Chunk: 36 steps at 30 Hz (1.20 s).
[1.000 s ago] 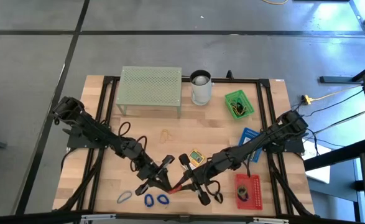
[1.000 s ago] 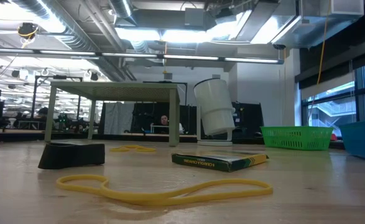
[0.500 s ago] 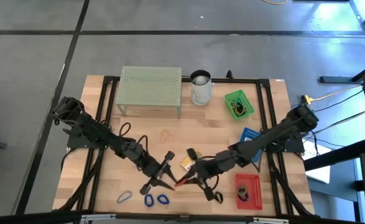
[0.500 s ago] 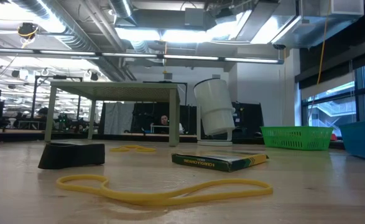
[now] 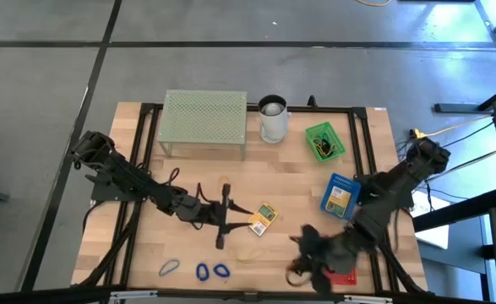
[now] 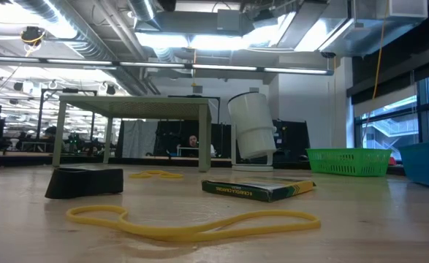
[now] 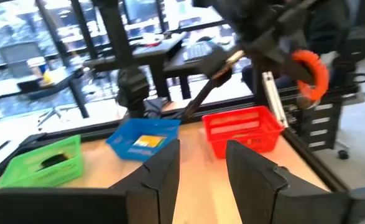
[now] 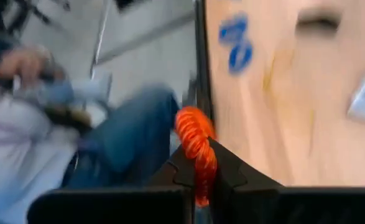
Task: Pick & Place Office Desk Supplies
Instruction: Put the orange spiral keychain into the red bin, then put the yellow spiral keychain into the red bin
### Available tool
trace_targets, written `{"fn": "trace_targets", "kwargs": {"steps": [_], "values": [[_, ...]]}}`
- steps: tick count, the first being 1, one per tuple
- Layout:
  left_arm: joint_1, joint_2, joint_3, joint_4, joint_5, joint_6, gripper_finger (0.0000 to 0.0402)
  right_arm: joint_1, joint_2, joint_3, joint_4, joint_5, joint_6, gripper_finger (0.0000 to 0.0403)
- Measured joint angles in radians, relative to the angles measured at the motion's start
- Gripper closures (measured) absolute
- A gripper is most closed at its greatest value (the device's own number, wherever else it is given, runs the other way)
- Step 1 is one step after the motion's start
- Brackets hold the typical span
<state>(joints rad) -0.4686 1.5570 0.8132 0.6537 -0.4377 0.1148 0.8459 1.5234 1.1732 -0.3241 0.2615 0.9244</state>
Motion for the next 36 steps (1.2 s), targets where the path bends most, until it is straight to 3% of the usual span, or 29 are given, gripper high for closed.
{"fn": "trace_targets", "kwargs": {"steps": [9, 14, 17, 24, 31, 36], "values": [[0.0, 0.0, 0.0, -0.008, -0.039, -0.006, 0.0276, 0.181, 0.009, -0.033, -0.454, -0.033, 0.534, 0.0383], [-0.001, -0.006, 0.0, -0.008, -0.188, -0.048, 0.0278, 0.196, 0.009, -0.123, -0.497, -0.151, 0.767, 0.0382], [0.0, -0.024, 0.0, -0.043, -0.26, -0.098, 0.0281, 0.195, 0.009, -0.18, -0.478, -0.199, 0.812, 0.0382], [-0.001, -0.07, 0.0, -0.168, -0.248, -0.181, 0.0286, 0.187, 0.009, -0.211, -0.479, -0.198, 0.822, 0.0366], [-0.001, -0.074, 0.0, -0.224, -0.246, -0.215, 0.0288, 0.184, 0.009, -0.211, -0.478, -0.199, 0.819, 0.0307], [-0.011, -0.081, 0.0, -0.389, -0.177, -0.397, 0.0292, 0.182, 0.009, -0.211, -0.478, -0.198, 0.819, 0.0254]]}}
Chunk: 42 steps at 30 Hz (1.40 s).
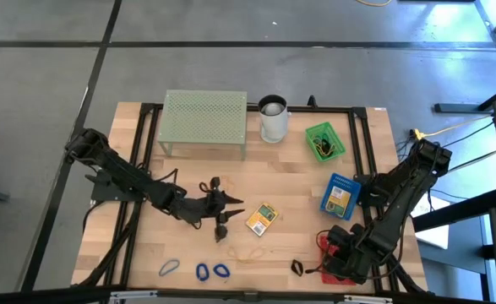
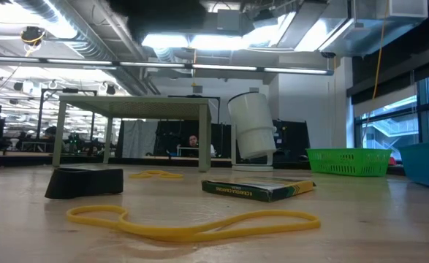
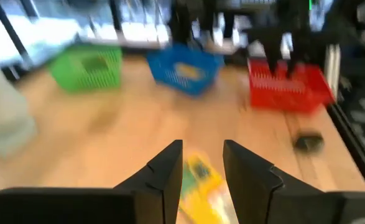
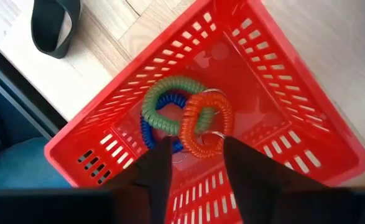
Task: Pick & Place Office Desk Supplies
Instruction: Put the yellow spiral keychain into the red bin
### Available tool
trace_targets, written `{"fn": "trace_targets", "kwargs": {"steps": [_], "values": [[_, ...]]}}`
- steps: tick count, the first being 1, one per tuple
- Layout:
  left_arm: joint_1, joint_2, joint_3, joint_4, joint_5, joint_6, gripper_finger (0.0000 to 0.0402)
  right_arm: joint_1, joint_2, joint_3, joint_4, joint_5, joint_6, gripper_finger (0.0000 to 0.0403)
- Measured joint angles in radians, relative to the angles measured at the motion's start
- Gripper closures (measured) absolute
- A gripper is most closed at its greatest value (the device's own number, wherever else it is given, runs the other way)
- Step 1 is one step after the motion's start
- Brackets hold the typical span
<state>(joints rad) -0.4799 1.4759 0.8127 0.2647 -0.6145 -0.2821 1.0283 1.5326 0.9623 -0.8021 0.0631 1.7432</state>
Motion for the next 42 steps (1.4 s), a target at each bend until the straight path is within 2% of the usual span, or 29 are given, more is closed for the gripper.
{"fn": "trace_targets", "kwargs": {"steps": [2, 9, 14, 17, 19, 23, 31, 38, 42], "values": [[-0.016, -0.013, 0.0, -0.105, 0.04, -0.105, 0.0292, -0.003, 0.0, 0.0, 0.0, 0.0, 0.0, 0.0233], [-0.093, -0.129, 0.0, -0.607, 0.059, -0.52, 0.0273, -0.025, 0.0, 0.0, 0.0, 0.0, -0.001, 0.0173], [-0.143, -0.19, 0.0, -1.009, 0.171, -0.863, 0.0248, -0.043, 0.0, 0.0, 0.0, 0.0, -0.04, 0.0152], [-0.17, -0.18, -0.004, -1.232, 0.26, -1.092, 0.0233, -0.058, 0.0, 0.0, 0.0, 0.0, -0.066, 0.015], [-0.179, -0.152, -0.016, -1.321, 0.303, -1.223, 0.0224, -0.068, 0.0, 0.0, 0.001, 0.0, -0.086, 0.015], [-0.186, -0.106, -0.071, -1.356, 0.332, -1.387, 0.021, -0.09, 0.0, 0.0, 0.001, 0.0, -0.129, 0.0154], [-0.142, -0.053, -0.158, -1.354, 0.365, -1.484, 0.0206, -0.123, 0.0, 0.0, 0.005, 0.022, -0.197, 0.0156], [-0.108, -0.058, -0.24, -1.185, 0.375, -1.415, 0.0213, -0.133, 0.0, 0.0, 0.006, 0.035, -0.219, 0.0156], [-0.107, -0.061, -0.258, -1.176, 0.379, -1.446, 0.022, -0.133, 0.0, 0.0, 0.008, 0.034, -0.219, 0.0156]]}}
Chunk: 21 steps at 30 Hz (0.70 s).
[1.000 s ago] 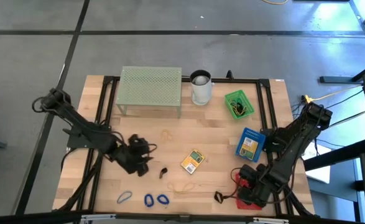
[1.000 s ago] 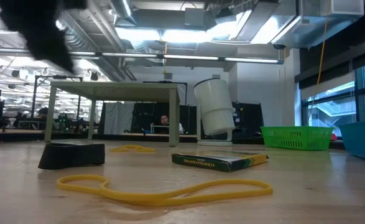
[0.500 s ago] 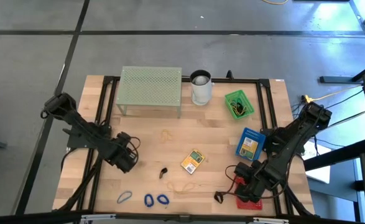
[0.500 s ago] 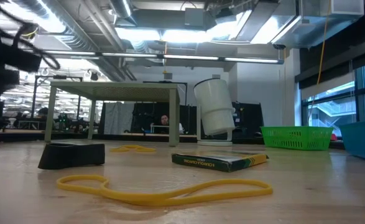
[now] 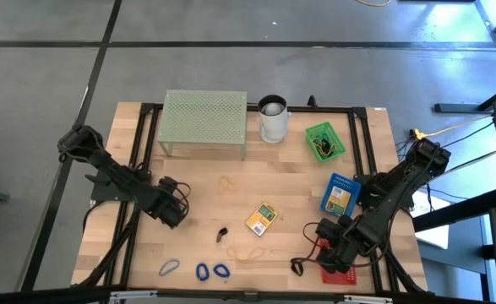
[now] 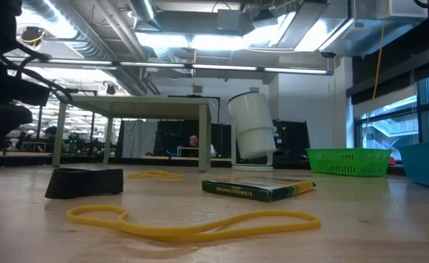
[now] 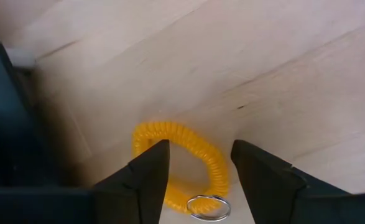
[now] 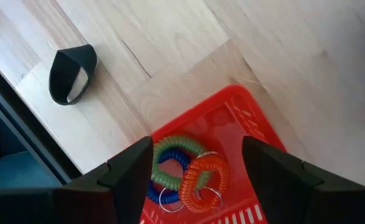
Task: Pick & Place Office Desk Supplies
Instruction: Put the yellow spiral keychain into the red bin
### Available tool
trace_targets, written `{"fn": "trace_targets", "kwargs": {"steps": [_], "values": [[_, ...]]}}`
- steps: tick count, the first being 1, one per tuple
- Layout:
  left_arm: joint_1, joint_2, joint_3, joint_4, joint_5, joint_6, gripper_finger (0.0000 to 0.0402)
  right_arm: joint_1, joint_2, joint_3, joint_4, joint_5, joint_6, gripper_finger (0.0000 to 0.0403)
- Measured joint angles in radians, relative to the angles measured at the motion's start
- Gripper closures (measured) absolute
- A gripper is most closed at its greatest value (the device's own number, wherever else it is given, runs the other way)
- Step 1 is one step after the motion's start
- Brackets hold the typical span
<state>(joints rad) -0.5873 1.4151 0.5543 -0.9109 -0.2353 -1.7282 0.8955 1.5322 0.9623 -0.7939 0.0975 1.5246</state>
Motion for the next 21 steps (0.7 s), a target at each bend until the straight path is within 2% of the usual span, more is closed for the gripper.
{"fn": "trace_targets", "kwargs": {"steps": [3, 10, 16, 21], "values": [[-0.001, 0.0, 0.0, -0.018, 0.014, -0.04, 0.0228, 0.0, 0.0, 0.0, 0.008, 0.0, 0.0, 0.0156], [0.001, 0.0, -0.003, 0.031, 0.035, -0.017, 0.0262, 0.0, 0.0, 0.0, 0.018, 0.0, -0.003, 0.0156], [0.002, -0.009, -0.005, 0.048, 0.05, -0.051, 0.0312, 0.0, 0.0, 0.0, 0.028, 0.0, -0.003, 0.0156], [0.001, -0.031, 0.002, 0.064, 0.027, 0.001, 0.0364, 0.0, 0.0, 0.0, 0.031, 0.0, -0.003, 0.0156]]}}
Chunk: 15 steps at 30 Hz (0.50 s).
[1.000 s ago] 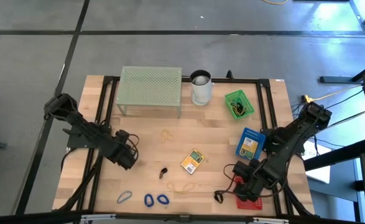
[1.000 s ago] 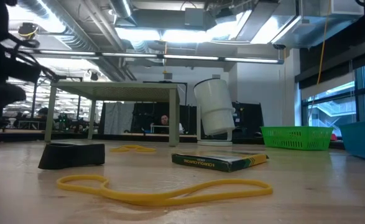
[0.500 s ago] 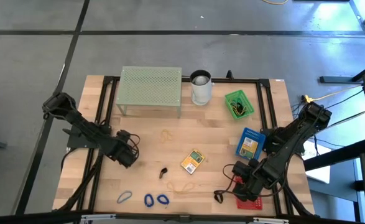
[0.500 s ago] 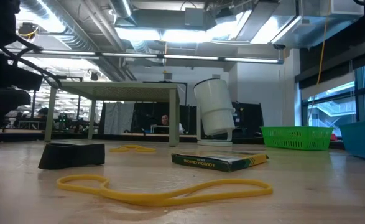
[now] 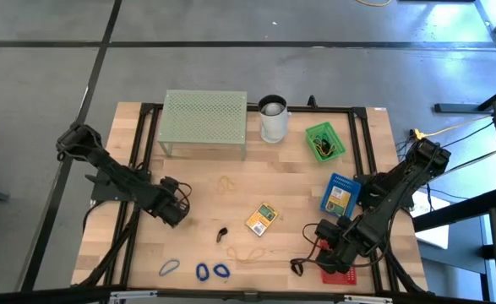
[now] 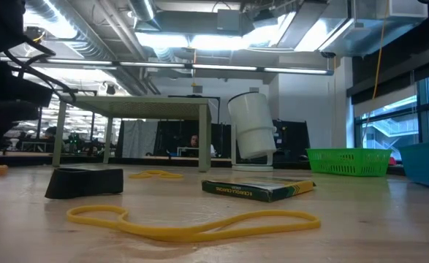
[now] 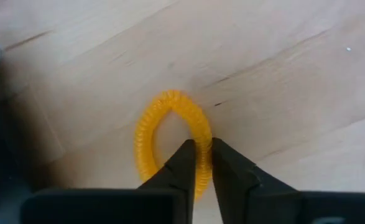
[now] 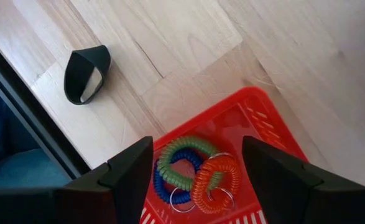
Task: Pick & Place Office Desk Supplies
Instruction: Put the yellow spiral keychain into the red bin
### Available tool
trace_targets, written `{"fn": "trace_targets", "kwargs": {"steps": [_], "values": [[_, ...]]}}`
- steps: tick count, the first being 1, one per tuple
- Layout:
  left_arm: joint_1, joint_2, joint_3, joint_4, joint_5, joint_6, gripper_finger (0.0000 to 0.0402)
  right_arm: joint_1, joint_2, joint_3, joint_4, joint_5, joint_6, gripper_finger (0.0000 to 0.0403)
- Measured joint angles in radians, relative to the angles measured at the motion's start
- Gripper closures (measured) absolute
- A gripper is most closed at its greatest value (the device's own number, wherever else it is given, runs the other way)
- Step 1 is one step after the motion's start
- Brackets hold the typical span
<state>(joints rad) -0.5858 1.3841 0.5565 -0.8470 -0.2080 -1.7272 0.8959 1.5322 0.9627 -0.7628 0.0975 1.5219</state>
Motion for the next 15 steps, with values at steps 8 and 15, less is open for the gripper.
{"fn": "trace_targets", "kwargs": {"steps": [8, 15], "values": [[-0.002, -0.011, 0.018, 0.033, -0.044, 0.103, 0.0387, 0.0, 0.0, 0.0, 0.0, 0.0, 0.0, 0.0156], [-0.002, -0.011, 0.106, 0.095, -0.132, 0.222, 0.0386, 0.0, 0.0, 0.0, 0.0, -0.022, -0.009, 0.0156]]}}
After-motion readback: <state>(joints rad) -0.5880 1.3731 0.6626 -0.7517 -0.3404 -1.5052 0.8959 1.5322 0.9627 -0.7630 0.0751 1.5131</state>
